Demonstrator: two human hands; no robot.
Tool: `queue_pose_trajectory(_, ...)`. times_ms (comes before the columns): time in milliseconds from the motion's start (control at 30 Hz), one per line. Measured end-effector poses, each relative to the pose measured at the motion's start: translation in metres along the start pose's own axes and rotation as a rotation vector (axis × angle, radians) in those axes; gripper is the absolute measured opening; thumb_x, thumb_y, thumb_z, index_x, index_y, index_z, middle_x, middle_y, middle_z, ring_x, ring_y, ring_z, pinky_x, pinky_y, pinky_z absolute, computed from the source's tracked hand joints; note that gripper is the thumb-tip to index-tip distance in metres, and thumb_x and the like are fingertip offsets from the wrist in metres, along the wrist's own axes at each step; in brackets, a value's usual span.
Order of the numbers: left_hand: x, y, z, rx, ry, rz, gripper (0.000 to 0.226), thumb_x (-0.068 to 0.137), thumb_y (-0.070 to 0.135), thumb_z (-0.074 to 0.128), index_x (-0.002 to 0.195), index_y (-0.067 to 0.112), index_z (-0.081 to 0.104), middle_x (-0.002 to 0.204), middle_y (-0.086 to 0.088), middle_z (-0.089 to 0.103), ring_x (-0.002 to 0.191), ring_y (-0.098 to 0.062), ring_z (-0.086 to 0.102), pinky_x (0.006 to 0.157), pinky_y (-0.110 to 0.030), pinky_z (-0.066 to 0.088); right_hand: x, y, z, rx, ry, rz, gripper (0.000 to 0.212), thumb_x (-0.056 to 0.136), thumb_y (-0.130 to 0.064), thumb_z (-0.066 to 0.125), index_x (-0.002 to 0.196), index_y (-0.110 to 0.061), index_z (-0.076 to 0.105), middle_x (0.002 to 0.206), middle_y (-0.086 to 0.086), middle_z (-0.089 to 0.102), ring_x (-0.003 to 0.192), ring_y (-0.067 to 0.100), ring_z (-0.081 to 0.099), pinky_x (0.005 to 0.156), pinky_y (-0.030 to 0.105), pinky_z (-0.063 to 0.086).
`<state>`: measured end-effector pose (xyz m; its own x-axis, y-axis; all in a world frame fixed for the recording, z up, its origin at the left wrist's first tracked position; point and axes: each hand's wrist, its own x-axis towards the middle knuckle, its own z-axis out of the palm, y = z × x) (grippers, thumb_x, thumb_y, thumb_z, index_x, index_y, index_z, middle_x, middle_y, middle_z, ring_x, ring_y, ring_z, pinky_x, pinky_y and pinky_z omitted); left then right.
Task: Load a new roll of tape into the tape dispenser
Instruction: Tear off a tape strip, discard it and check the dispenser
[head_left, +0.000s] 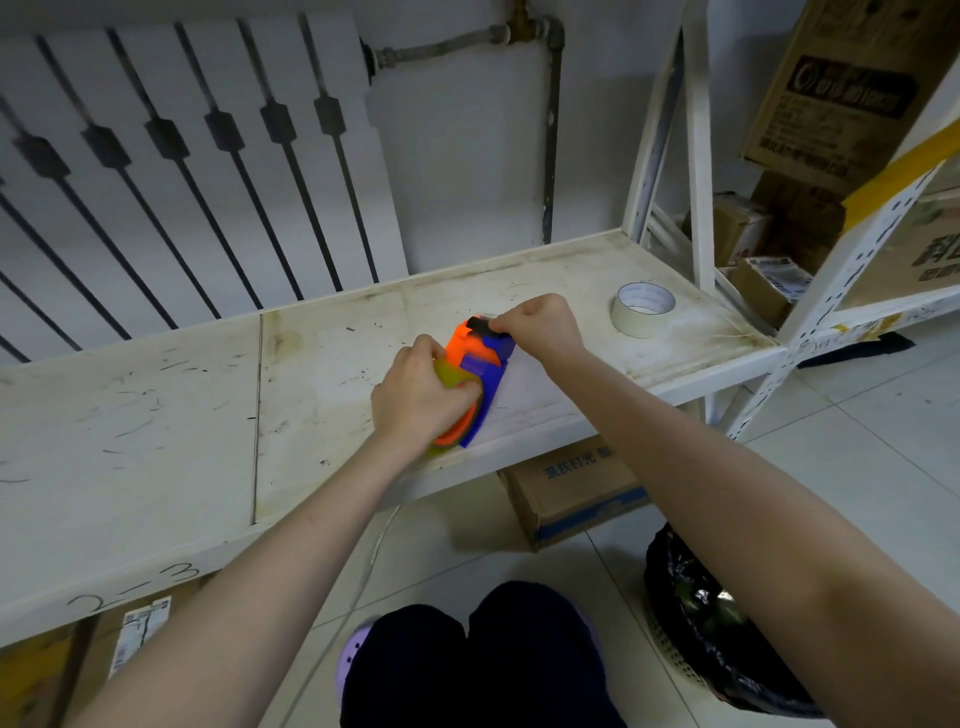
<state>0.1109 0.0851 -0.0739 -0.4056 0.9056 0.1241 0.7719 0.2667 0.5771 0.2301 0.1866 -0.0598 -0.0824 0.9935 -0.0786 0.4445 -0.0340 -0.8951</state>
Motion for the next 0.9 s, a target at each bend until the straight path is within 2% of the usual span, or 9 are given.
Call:
queue_pose_trajectory(133, 0.010, 0.009, -0.005, 0.003, -0.101, -0.038, 0.069, 0.067, 0.046, 0.068, 0.122, 0.019, 0.037, 0.106, 0.001, 0.045, 0.090, -0.023, 0.052, 0.076, -0.039, 0.051, -0.014, -0.016, -0.002, -0.242, 0.011, -0.148, 0.015, 0.079, -0.027, 0.066, 0.081, -0.014, 0.072, 0.086, 0.004, 0.071, 0.078, 0.017, 0.063, 0.068, 0.032, 0.052)
queue_pose_trajectory(200, 0.012, 0.010, -0.003, -0.043, -0.076, -0.020, 0.074, 0.064, 0.056, 0.069, 0.121, 0.020, 0.039, 0.106, 0.001, 0.049, 0.090, -0.023, 0.054, 0.074, -0.039, 0.052, -0.023, -0.024, -0.002, -0.360, 0.051, -0.233, 0.010, 0.077, -0.028, 0.065, 0.074, -0.021, 0.071, 0.080, -0.003, 0.071, 0.075, 0.016, 0.064, 0.064, 0.031, 0.052)
queue_pose_trajectory(300, 0.014, 0.007, 0.001, -0.178, 0.019, 0.009, 0.064, 0.067, 0.060, 0.068, 0.113, 0.020, 0.049, 0.104, 0.001, 0.060, 0.090, -0.020, 0.058, 0.064, -0.029, 0.046, -0.034, -0.030, 0.000, -0.501, 0.120, -0.349, 0.010, 0.075, -0.029, 0.061, 0.073, -0.023, 0.068, 0.076, -0.004, 0.069, 0.071, 0.017, 0.062, 0.057, 0.027, 0.048)
queue_pose_trajectory(467, 0.011, 0.005, -0.002, -0.244, 0.101, 0.011, 0.050, 0.072, 0.054, 0.069, 0.108, 0.022, 0.058, 0.095, 0.007, 0.063, 0.083, -0.014, 0.056, 0.054, -0.018, 0.037, -0.043, -0.028, 0.001, -0.712, 0.221, -0.541, 0.017, 0.086, -0.029, 0.051, 0.084, -0.018, 0.064, 0.077, 0.000, 0.065, 0.064, 0.019, 0.051, 0.047, 0.020, 0.025)
queue_pose_trajectory(600, 0.012, 0.009, -0.003, -0.202, 0.117, -0.007, 0.040, 0.071, 0.048, 0.070, 0.098, 0.021, 0.058, 0.087, 0.004, 0.063, 0.078, -0.018, 0.059, 0.054, -0.023, 0.041, -0.045, -0.024, 0.003, -0.866, 0.285, -0.662, 0.022, 0.092, -0.033, 0.046, 0.089, -0.014, 0.058, 0.084, 0.003, 0.064, 0.069, 0.021, 0.051, 0.049, 0.025, 0.024)
queue_pose_trajectory(700, 0.013, 0.013, -0.001, -0.178, 0.126, -0.024, 0.034, 0.071, 0.045, 0.069, 0.092, 0.021, 0.057, 0.084, 0.002, 0.064, 0.077, -0.020, 0.060, 0.061, -0.031, 0.049, -0.045, -0.018, 0.007, -0.832, 0.362, -0.785, 0.018, 0.086, -0.027, 0.055, 0.083, -0.010, 0.062, 0.100, 0.009, 0.064, 0.080, 0.026, 0.059, 0.051, 0.027, 0.029)
queue_pose_trajectory(767, 0.012, 0.014, 0.001, -0.167, 0.131, -0.028, 0.033, 0.071, 0.044, 0.069, 0.092, 0.021, 0.056, 0.085, 0.002, 0.064, 0.077, -0.020, 0.060, 0.061, -0.031, 0.048, -0.043, -0.014, 0.009, -0.791, 0.390, -0.842, 0.017, 0.081, -0.022, 0.061, 0.073, -0.007, 0.060, 0.082, 0.011, 0.065, 0.061, 0.026, 0.059, 0.047, 0.024, 0.027)
queue_pose_trajectory(833, 0.011, 0.015, 0.003, -0.170, 0.136, -0.029, 0.033, 0.071, 0.044, 0.069, 0.093, 0.022, 0.056, 0.086, 0.002, 0.065, 0.078, -0.020, 0.060, 0.061, -0.030, 0.047, -0.042, -0.008, 0.010, -0.786, 0.424, -0.849, 0.023, 0.083, -0.025, 0.050, 0.067, -0.009, 0.056, 0.060, 0.006, 0.058, 0.044, 0.022, 0.050, 0.043, 0.022, 0.021)
queue_pose_trajectory(900, 0.010, 0.015, 0.004, -0.191, 0.138, -0.026, 0.034, 0.072, 0.043, 0.069, 0.095, 0.022, 0.056, 0.087, 0.003, 0.065, 0.078, -0.019, 0.060, 0.061, -0.029, 0.047, -0.042, -0.007, 0.011, -0.758, 0.439, -0.844, 0.027, 0.084, -0.026, 0.045, 0.065, -0.008, 0.053, 0.050, 0.003, 0.053, 0.037, 0.020, 0.043, 0.040, 0.020, 0.016)
